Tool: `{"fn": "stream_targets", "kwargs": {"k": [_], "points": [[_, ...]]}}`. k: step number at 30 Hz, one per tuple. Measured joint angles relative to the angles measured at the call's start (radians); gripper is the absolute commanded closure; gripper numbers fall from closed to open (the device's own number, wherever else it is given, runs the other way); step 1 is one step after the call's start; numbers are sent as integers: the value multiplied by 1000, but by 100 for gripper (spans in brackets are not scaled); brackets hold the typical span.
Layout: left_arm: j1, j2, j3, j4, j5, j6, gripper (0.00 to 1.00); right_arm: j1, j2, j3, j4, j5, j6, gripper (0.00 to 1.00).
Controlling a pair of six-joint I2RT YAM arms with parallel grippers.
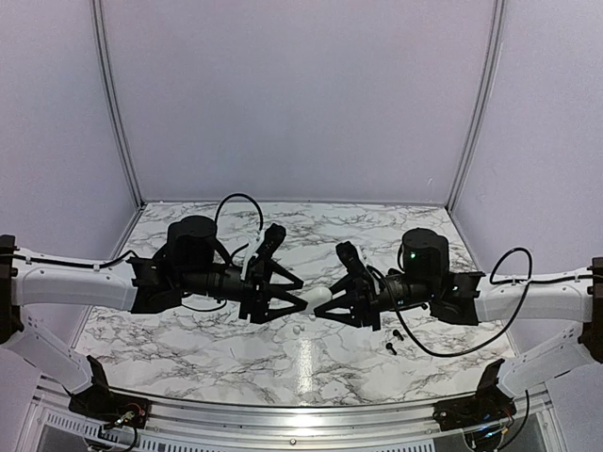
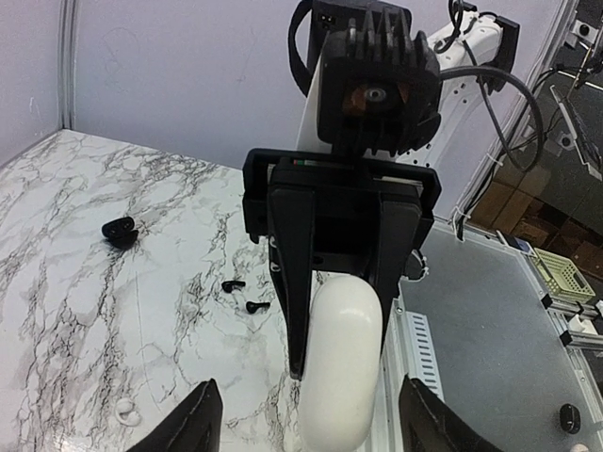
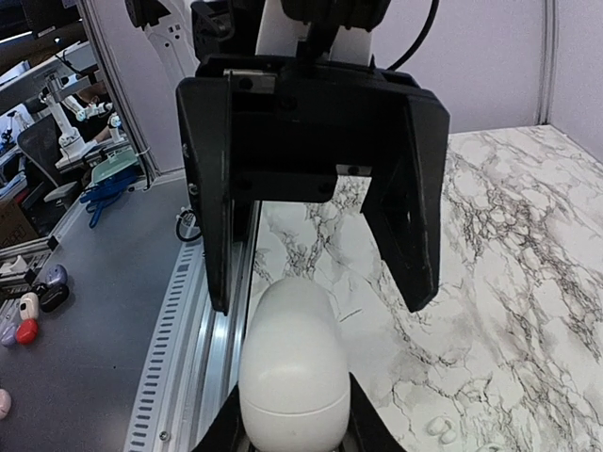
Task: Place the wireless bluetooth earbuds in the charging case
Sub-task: Open the charging case.
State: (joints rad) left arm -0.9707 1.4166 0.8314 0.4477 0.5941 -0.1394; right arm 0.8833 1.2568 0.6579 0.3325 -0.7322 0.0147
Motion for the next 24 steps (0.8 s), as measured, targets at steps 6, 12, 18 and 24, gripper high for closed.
{"fn": "stream_targets", "kwargs": {"k": [6,12,18,24], "points": [[-4,9,3,-43,-20,24,39,8,6,0,-1,1,-1,100],[-5,8,8,-62,-42,27,44,9,6,0,-5,10,-1,100],[2,-13,8,-77,-60,24,44,9,6,0,-11,18,-1,100],[19,-39,8,-79,-91,24,45,11,6,0,-13,3,-1,100]]}}
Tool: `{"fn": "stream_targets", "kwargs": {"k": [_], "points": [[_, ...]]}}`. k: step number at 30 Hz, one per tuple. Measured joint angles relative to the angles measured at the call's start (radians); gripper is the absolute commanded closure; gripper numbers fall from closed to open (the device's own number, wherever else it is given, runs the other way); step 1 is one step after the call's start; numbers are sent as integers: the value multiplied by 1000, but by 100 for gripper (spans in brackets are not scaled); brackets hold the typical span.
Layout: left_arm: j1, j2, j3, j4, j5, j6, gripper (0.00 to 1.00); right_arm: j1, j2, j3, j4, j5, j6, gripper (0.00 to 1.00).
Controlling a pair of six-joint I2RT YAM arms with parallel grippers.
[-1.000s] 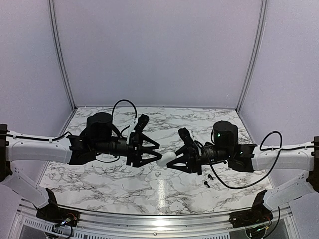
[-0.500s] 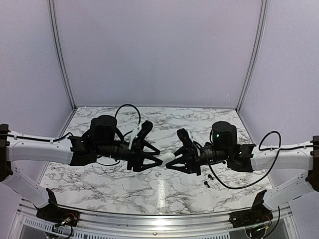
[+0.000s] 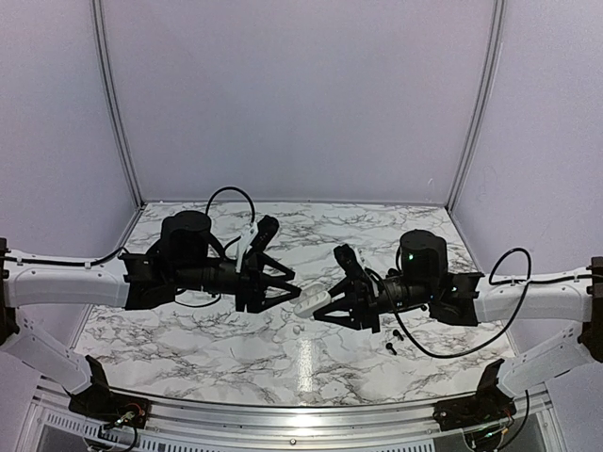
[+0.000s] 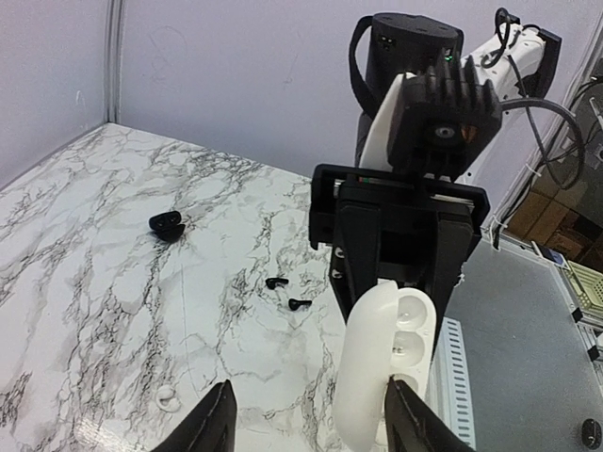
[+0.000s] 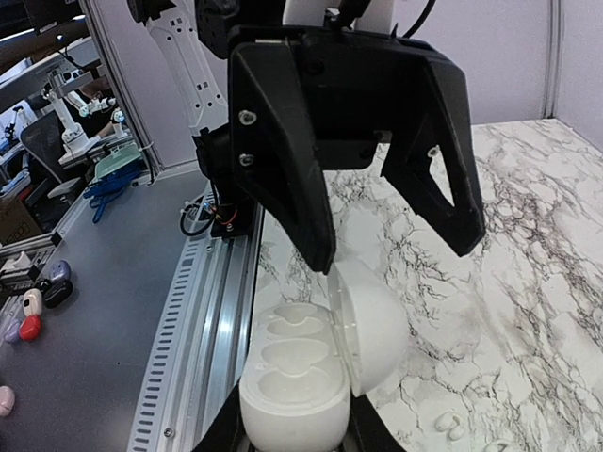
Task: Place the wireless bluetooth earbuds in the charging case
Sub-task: Open the charging case.
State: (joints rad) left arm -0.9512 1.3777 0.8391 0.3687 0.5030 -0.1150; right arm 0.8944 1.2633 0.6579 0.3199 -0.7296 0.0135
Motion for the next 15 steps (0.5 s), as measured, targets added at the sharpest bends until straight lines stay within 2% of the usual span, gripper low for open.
{"fn": "stream_targets", "kwargs": {"k": [9,15], "points": [[22,-10,-1,0,-12,-5,39,-11,0,-2,14,-10,13,100],[103,-77,-37,30,4,-48,40,-104,-28,-70,68,-29,67,100]]}}
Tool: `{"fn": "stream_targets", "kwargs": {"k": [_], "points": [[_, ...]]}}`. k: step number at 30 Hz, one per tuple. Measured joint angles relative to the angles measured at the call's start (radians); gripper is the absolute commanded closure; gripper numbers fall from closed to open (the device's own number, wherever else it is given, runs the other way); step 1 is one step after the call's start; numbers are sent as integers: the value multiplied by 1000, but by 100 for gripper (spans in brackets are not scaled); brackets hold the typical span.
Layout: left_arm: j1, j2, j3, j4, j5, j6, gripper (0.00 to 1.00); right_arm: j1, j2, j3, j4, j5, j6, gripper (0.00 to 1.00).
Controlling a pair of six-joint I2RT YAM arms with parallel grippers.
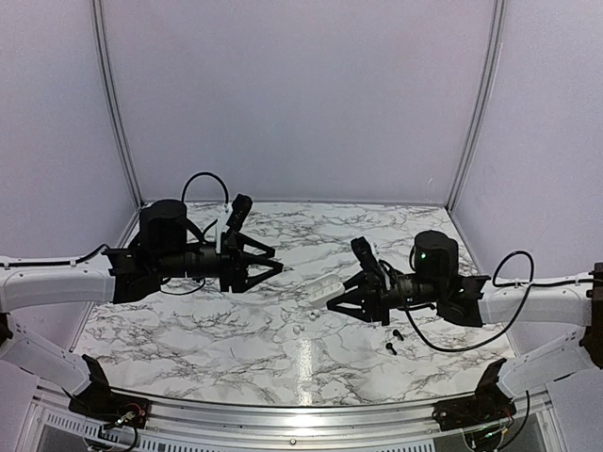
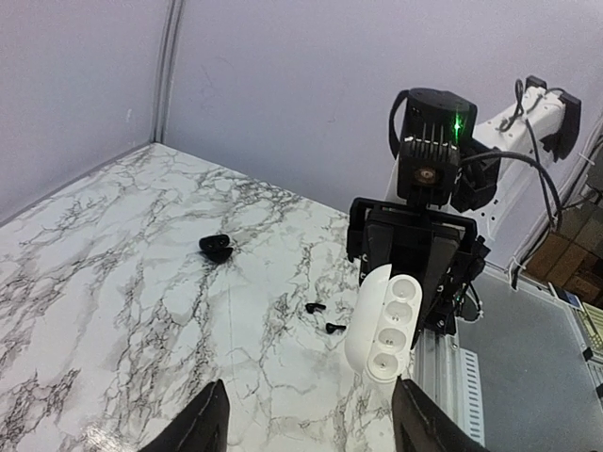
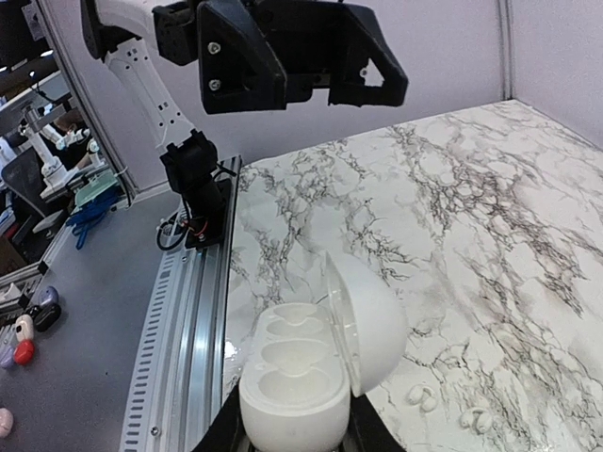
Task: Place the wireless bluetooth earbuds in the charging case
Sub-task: Open the charging case, then pick up the left earbud from the center of the board.
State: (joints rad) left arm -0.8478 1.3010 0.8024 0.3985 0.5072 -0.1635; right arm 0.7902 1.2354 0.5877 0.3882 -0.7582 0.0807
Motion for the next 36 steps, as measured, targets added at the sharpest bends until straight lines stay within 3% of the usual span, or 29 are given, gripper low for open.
{"fn": "stream_targets", "kwargs": {"k": [6,13,20,36], "points": [[19,61,5,26,-29,-13,47,-79,-51,-55,38,-8,58,100],[18,363,119,8,-53,-13,58,-153,-134,-113,60,-11,115,100],[19,541,214,-27,-57,-10,67,-205,-209,-137,59,-11,142,100],[-28,732,327,-127,-125,12,71,-213,-236,-136,2,-7,136,100]]}}
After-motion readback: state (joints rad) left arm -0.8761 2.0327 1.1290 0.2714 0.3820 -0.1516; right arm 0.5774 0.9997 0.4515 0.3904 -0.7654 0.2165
